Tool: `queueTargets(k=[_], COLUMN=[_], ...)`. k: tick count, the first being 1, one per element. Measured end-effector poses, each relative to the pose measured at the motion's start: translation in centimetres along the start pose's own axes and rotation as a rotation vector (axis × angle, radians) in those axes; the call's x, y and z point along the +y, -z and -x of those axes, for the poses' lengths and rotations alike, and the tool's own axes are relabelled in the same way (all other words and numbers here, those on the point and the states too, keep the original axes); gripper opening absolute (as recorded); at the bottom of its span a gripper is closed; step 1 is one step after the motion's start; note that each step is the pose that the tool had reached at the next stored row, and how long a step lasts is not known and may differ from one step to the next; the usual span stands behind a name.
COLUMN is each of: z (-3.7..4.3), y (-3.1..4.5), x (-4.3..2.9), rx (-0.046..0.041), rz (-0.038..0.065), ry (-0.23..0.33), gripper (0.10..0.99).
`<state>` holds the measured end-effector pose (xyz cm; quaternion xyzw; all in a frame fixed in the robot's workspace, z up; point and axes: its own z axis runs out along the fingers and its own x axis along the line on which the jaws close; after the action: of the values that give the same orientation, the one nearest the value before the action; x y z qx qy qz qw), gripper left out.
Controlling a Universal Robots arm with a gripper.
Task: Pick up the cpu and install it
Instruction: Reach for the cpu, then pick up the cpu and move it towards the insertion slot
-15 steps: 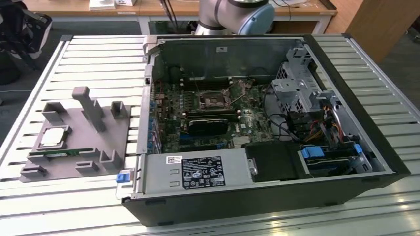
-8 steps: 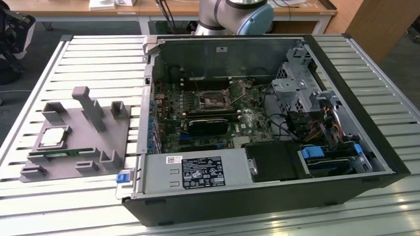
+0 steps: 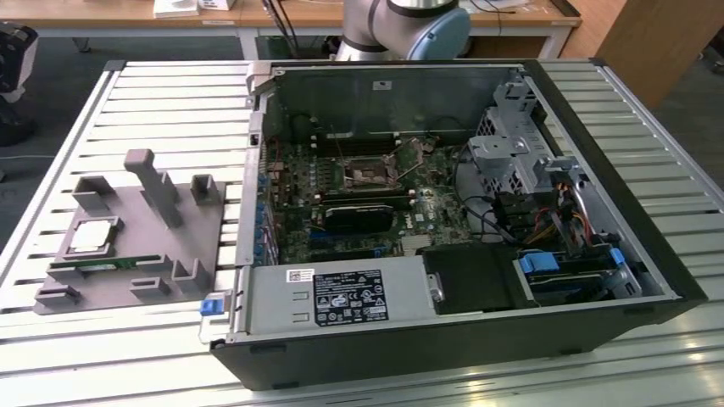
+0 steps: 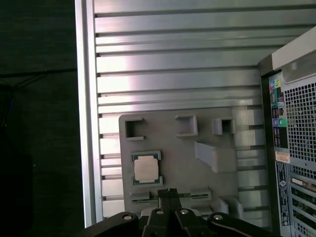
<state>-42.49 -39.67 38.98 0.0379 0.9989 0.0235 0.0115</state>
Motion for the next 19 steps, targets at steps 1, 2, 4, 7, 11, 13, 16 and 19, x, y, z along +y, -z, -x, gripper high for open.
queueTargets(k=[1, 2, 4, 7, 11, 13, 16, 19], z=[-0.28, -0.53, -1.06, -1.71, -2.31, -2.51, -2.61, -2.63], y=[0.00, 0.00, 0.00, 0.00, 0.00, 0.00, -0.01, -0.06], x=[-0.01, -0.03, -0.07, -0.10, -0.15, -0.16, -0.17, -0.17], rx=[0.0003, 0.0006, 0.0010, 0.0016, 0.0018, 0.0019, 0.0018, 0.0029], rz=[0.000, 0.001, 0.001, 0.002, 0.002, 0.002, 0.002, 0.002], ry=[0.000, 0.000, 0.000, 0.000, 0.000, 0.000, 0.000, 0.000], gripper=[0.106, 0.106, 0.106, 0.106, 0.106, 0.106, 0.106, 0.106])
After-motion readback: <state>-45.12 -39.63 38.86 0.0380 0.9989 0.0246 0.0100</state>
